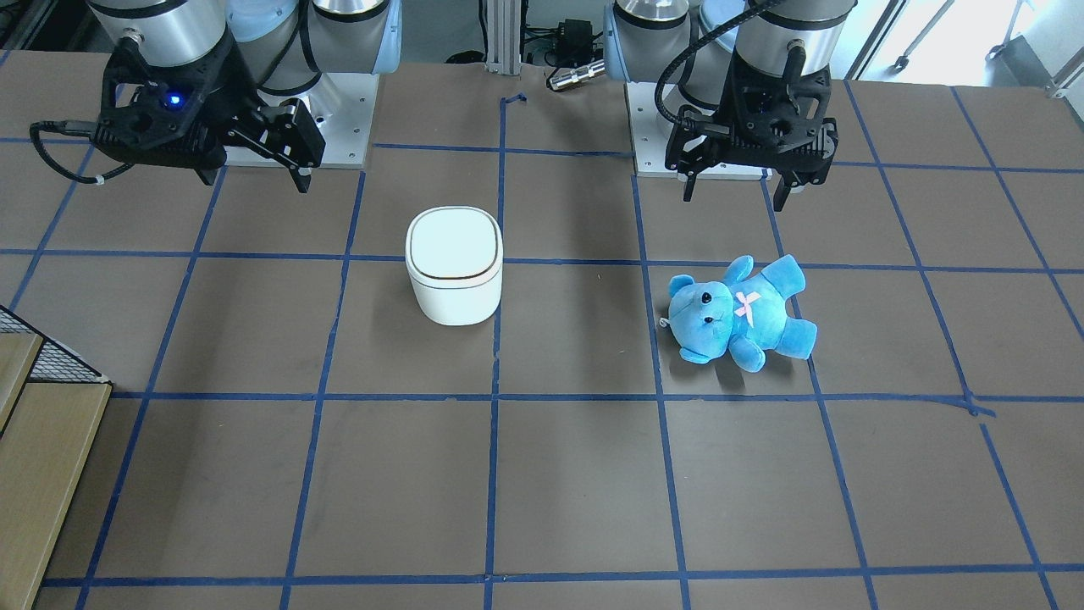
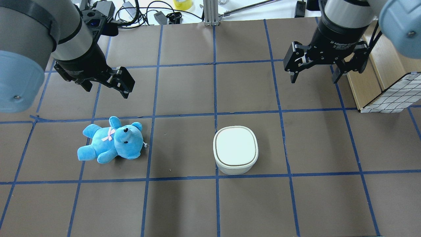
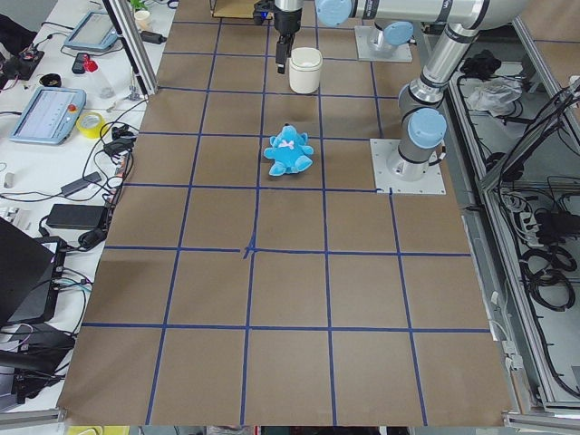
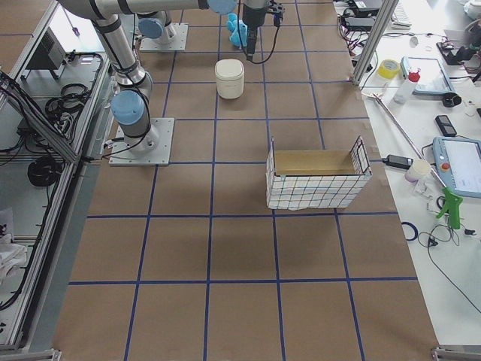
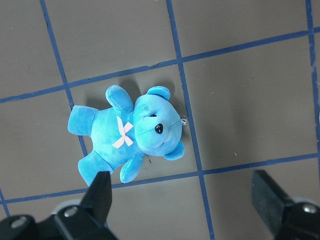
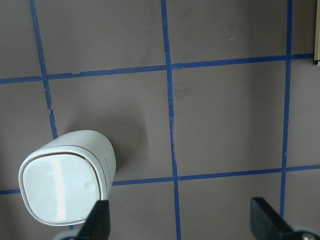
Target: Open trash can with right arm
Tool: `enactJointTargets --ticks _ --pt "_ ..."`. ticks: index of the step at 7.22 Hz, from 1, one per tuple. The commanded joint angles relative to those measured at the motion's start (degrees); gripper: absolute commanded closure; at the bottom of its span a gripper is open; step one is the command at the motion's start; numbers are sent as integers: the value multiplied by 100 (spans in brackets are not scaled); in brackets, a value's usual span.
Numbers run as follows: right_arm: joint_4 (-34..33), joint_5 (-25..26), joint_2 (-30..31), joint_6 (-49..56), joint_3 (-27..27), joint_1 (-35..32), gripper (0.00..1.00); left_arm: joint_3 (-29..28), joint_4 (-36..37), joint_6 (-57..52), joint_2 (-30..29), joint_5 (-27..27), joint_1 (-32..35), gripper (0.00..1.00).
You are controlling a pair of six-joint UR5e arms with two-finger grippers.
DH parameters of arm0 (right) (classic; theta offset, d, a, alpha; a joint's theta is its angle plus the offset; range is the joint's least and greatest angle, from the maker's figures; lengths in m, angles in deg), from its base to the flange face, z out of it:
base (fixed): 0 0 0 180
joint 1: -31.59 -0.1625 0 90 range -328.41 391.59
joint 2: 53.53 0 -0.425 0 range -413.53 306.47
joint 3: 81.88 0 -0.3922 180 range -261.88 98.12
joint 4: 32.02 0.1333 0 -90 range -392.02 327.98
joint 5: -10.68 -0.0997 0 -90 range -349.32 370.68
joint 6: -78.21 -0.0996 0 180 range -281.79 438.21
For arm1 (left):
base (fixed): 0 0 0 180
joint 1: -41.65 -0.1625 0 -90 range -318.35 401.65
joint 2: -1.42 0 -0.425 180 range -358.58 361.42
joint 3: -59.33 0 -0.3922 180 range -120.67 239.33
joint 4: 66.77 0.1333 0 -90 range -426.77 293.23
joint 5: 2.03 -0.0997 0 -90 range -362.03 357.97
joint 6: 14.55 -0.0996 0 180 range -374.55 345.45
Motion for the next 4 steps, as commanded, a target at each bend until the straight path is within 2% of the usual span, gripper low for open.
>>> enactJointTargets --ticks 1,4 --pt "-29 18 0 -44 -14 -9 0 0 0 0 0 0 0 0" --pt "-29 -8 -9 -97 -67 -35 0 0 0 0 0 0 0 0"
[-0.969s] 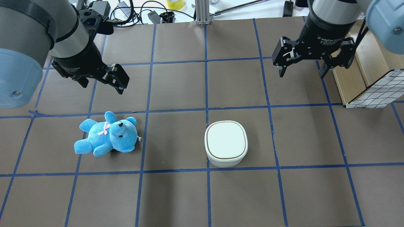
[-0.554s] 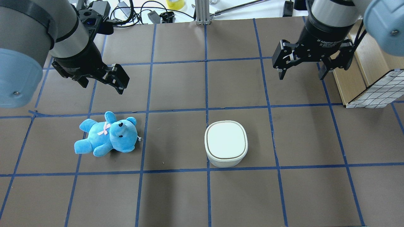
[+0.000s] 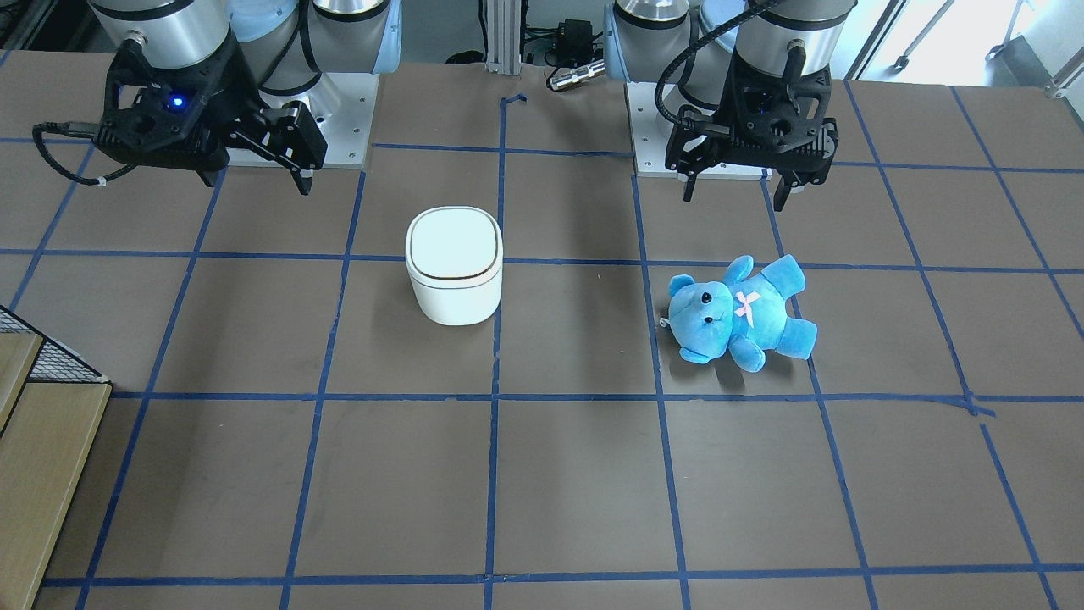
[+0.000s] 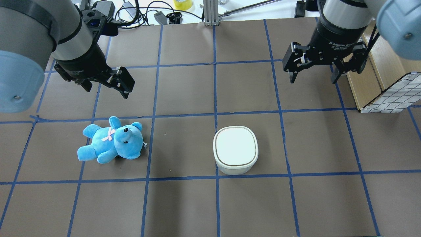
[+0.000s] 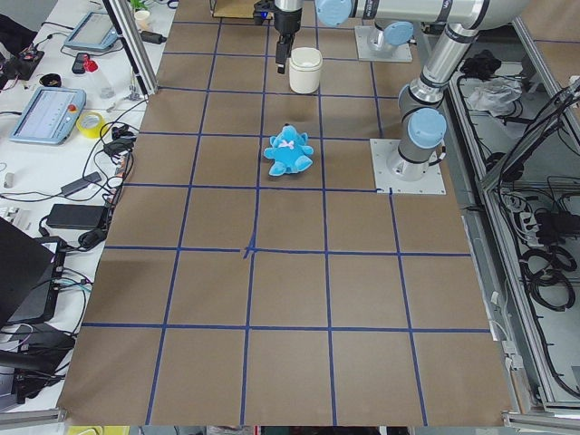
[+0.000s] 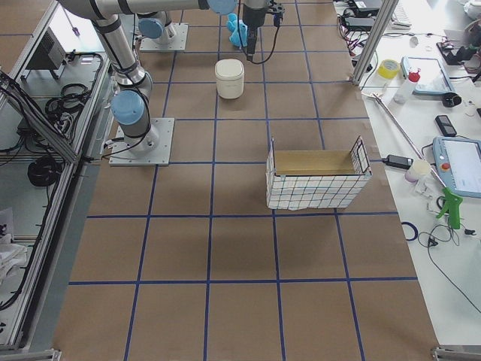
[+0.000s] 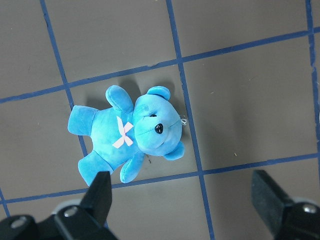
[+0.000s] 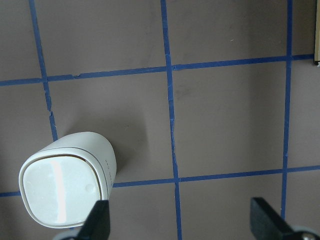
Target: Open trash can with right arm
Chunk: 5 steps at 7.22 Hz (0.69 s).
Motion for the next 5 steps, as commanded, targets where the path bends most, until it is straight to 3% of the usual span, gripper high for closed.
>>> enactJointTargets --ticks 1,3,5 --pt "-30 -41 -3 -29 -87 -11 13 0 0 0 0 4 0 0" --pt "-65 -59 14 -11 -306 -63 74 0 0 0 0 4 0 0" --pt "-83 -330 -20 -20 -439 -317 100 0 0 0 0 4 0 0"
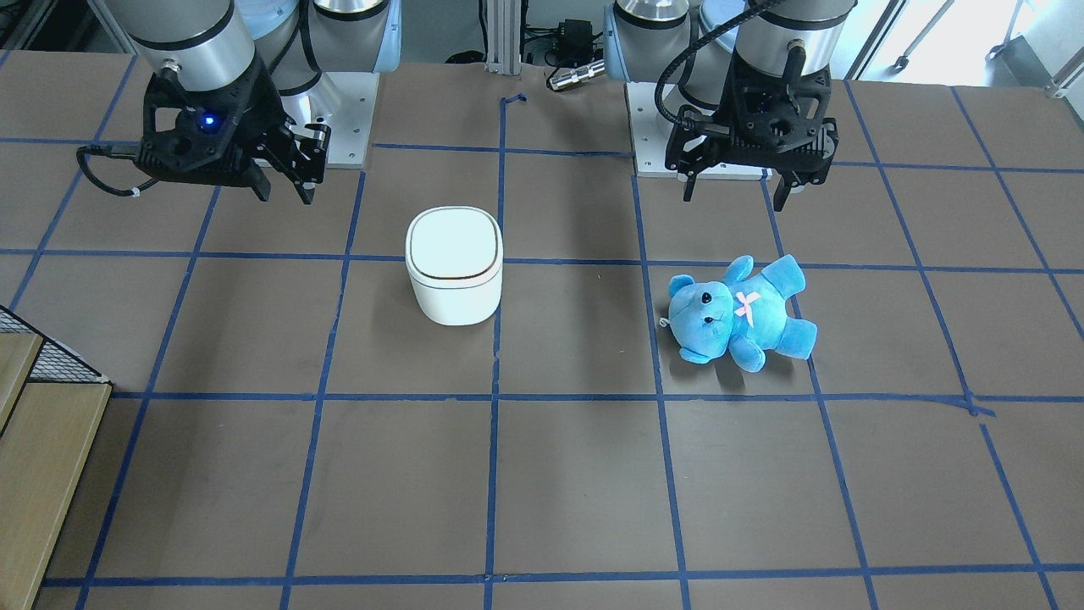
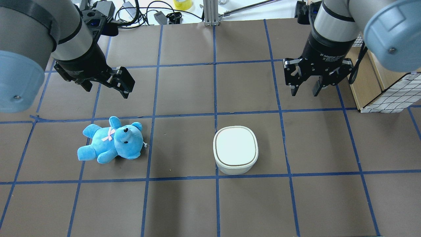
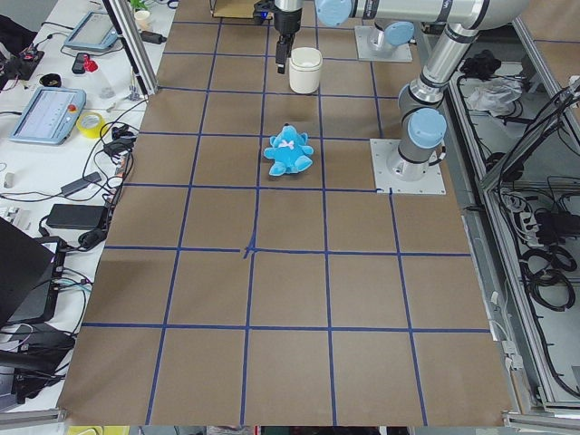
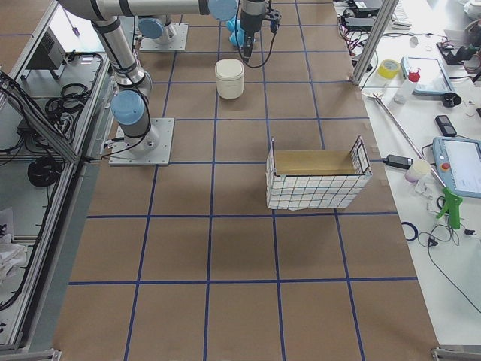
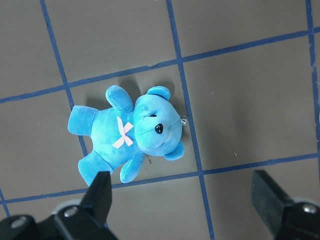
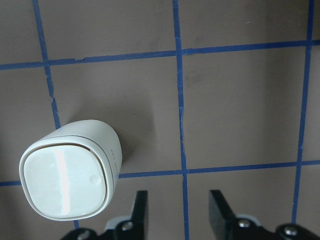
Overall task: Open trash can with right arm
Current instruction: 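Move the right gripper down onto the white trash can lid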
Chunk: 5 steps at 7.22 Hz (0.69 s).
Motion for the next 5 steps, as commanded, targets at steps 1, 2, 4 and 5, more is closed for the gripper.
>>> enactJointTargets --ticks 1,2,4,5 --pt "-206 -190 -90 -23 -351 -339 100 0 0 0 0 0 0 0" --pt "-574 -199 -108 -67 -702 -428 100 0 0 0 0 0 0 0" --pt "-1295 -312 -204 -373 -1327 -542 100 0 0 0 0 0 0 0" --pt "-1576 -331 -353 -531 -1416 -717 100 0 0 0 0 0 0 0"
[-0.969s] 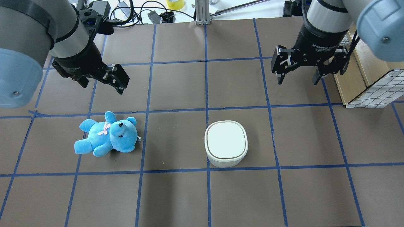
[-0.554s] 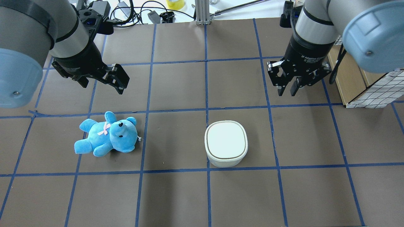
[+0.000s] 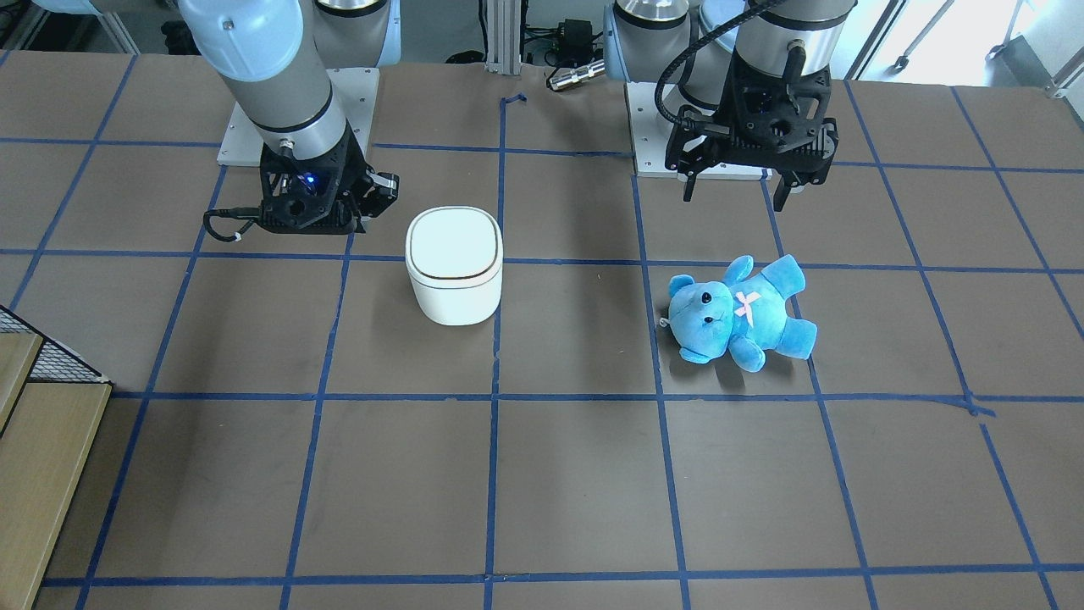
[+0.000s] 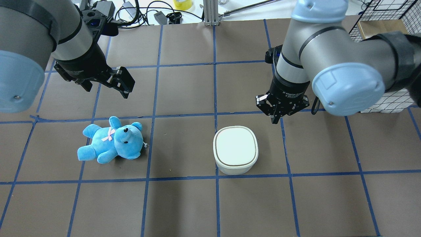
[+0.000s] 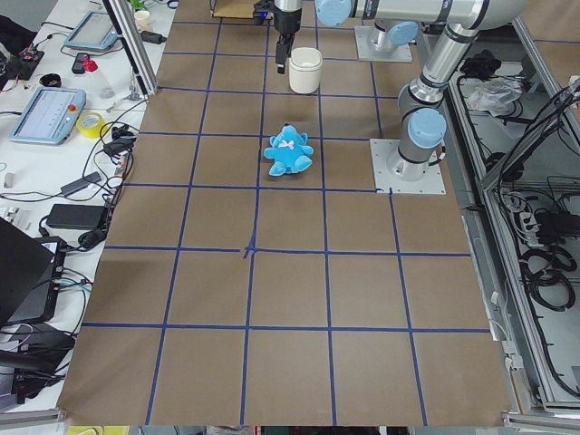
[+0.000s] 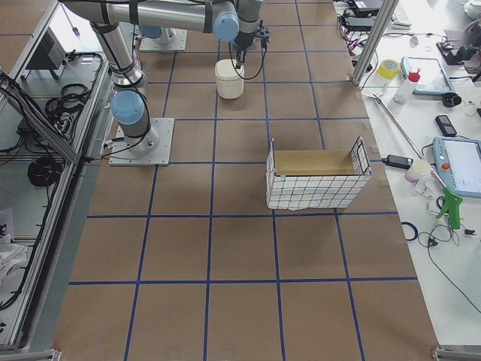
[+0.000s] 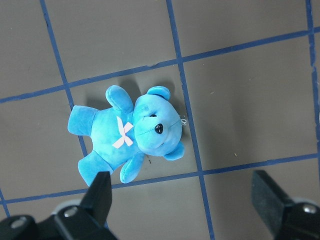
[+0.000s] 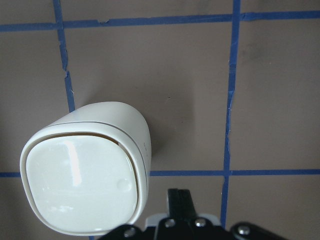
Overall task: Open trash can with right arm
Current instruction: 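Move the right gripper down onto the white trash can lid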
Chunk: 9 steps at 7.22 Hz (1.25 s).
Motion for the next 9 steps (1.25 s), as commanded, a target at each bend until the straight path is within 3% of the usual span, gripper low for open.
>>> enactJointTargets --ticks 1,9 --pt "-419 -51 -265 -374 -216 -367 100 0 0 0 0 0 0 0" --pt "-419 -297 -468 -332 -444 -439 100 0 0 0 0 0 0 0"
